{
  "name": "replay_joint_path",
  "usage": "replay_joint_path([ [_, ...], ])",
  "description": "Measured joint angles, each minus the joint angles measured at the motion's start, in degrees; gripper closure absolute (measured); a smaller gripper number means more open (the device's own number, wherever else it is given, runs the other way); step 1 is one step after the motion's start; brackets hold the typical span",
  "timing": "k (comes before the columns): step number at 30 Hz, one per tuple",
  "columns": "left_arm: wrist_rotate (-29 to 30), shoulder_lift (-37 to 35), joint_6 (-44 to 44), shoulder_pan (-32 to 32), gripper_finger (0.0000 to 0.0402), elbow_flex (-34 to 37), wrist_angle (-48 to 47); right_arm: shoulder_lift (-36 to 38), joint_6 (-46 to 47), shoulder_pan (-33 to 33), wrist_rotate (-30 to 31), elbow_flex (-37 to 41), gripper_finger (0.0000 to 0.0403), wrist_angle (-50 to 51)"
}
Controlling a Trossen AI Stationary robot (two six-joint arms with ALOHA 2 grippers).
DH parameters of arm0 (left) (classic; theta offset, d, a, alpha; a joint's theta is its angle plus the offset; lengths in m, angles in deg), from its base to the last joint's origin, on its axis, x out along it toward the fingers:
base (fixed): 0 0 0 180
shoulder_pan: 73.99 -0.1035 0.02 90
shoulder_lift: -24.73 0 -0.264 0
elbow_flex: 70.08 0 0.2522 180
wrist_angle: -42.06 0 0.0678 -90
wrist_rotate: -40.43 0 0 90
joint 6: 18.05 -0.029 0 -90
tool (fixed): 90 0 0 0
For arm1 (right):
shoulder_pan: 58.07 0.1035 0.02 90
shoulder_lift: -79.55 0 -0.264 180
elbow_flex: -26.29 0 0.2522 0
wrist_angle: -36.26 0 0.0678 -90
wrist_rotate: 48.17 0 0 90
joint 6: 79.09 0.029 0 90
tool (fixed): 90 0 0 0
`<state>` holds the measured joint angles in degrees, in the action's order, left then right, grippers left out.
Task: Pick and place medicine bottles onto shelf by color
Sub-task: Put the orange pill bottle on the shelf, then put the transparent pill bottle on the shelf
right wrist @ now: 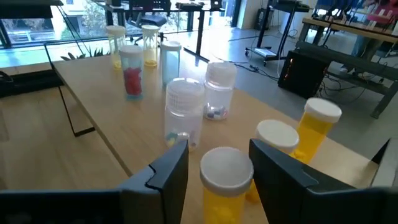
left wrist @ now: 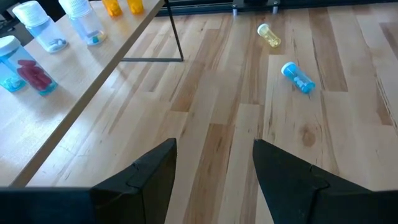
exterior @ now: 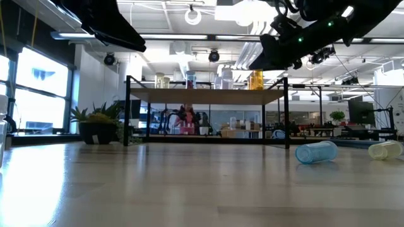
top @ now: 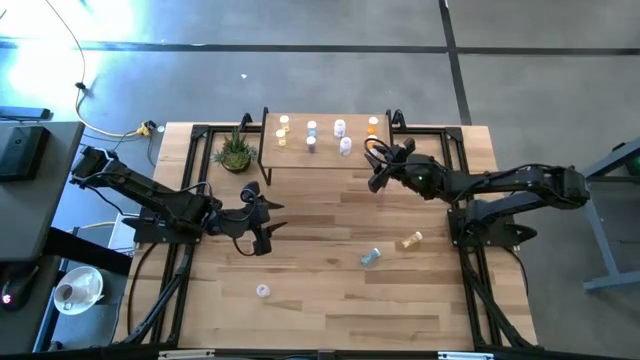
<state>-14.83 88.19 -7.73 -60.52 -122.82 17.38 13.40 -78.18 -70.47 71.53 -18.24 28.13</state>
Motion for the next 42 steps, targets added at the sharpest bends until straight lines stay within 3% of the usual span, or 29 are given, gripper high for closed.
replay_joint_path([
  [20, -0.02, 0.00, 0.00, 0.00, 0.0200, -0.02, -0.22, 0.28, -1.38, 0.24, -0.03, -5.06, 0.0242, 6.02],
  [28, -0.02, 0.00, 0.17, 0.02, 0.0200, -0.02, -0.42, 0.28, -1.14, 3.48, -0.07, -8.33, 0.0242, 11.90],
  [32, -0.02, 0.00, 0.19, 0.02, 0.0200, -0.02, -0.39, 0.28, -0.50, 6.59, -0.15, -10.37, 0.0242, 16.98],
  [42, -0.02, 0.00, 0.50, 0.02, 0.0200, -0.02, -0.39, 0.28, 11.99, 15.62, -0.61, -16.49, 0.0242, 38.44],
])
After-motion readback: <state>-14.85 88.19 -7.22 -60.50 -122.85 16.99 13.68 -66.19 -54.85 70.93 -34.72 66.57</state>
